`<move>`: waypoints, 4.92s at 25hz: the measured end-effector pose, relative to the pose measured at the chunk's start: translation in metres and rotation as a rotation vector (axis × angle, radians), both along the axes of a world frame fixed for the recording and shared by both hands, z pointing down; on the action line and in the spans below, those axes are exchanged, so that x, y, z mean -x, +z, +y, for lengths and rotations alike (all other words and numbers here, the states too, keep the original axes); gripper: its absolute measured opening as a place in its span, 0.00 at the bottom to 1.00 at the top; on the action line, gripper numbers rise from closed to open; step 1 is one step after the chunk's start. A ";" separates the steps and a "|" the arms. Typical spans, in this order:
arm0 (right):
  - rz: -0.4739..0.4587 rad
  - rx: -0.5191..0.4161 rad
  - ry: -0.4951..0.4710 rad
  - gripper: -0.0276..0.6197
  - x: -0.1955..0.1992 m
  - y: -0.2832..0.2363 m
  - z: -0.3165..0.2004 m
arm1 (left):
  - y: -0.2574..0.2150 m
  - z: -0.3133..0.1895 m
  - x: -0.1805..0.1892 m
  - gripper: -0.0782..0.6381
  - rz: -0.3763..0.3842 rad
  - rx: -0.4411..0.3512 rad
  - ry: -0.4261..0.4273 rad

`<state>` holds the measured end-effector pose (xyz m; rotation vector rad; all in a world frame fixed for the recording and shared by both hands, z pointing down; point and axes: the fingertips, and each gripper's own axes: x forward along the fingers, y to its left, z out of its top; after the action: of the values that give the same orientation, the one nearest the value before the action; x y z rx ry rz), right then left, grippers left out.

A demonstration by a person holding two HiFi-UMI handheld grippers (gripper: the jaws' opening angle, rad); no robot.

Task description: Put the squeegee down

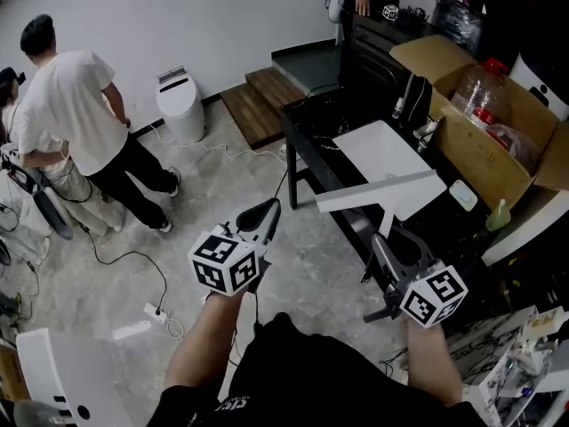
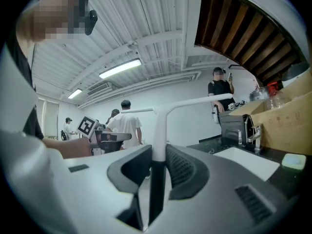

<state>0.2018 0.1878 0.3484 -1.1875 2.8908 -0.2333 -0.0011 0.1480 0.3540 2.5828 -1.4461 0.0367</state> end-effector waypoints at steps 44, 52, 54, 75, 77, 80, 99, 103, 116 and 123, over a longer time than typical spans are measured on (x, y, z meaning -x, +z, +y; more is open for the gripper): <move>0.052 0.114 0.079 0.19 0.132 0.024 -0.252 | 0.024 -0.264 0.128 0.12 0.101 0.039 0.102; 0.022 0.136 0.084 0.19 0.129 0.030 -0.303 | 0.032 -0.309 0.128 0.12 0.096 0.051 0.098; 0.014 0.139 0.083 0.19 0.129 0.032 -0.322 | 0.032 -0.325 0.127 0.12 0.091 0.056 0.099; -0.029 0.225 0.105 0.19 0.078 0.079 -0.464 | 0.062 -0.471 0.060 0.12 0.001 0.151 0.146; -0.026 0.236 0.110 0.19 0.069 0.086 -0.471 | 0.061 -0.480 0.055 0.12 -0.012 0.143 0.145; -0.036 0.262 0.128 0.19 0.060 0.096 -0.481 | 0.061 -0.489 0.051 0.12 -0.018 0.141 0.142; -0.009 0.398 0.209 0.19 0.071 0.132 -0.571 | 0.090 -0.565 0.039 0.12 0.020 0.185 0.242; -0.004 0.441 0.206 0.19 0.076 0.147 -0.587 | 0.093 -0.571 0.033 0.12 0.017 0.183 0.265; 0.146 0.550 0.208 0.19 0.085 0.193 -0.622 | 0.096 -0.573 0.034 0.12 0.037 0.194 0.274; 0.235 0.595 0.209 0.19 0.085 0.217 -0.643 | 0.088 -0.572 0.035 0.12 0.041 0.181 0.264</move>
<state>0.1164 -0.4550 0.5654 -1.6782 2.9453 -1.0737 -0.0363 -0.4241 0.4421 2.5874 -1.0281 0.1415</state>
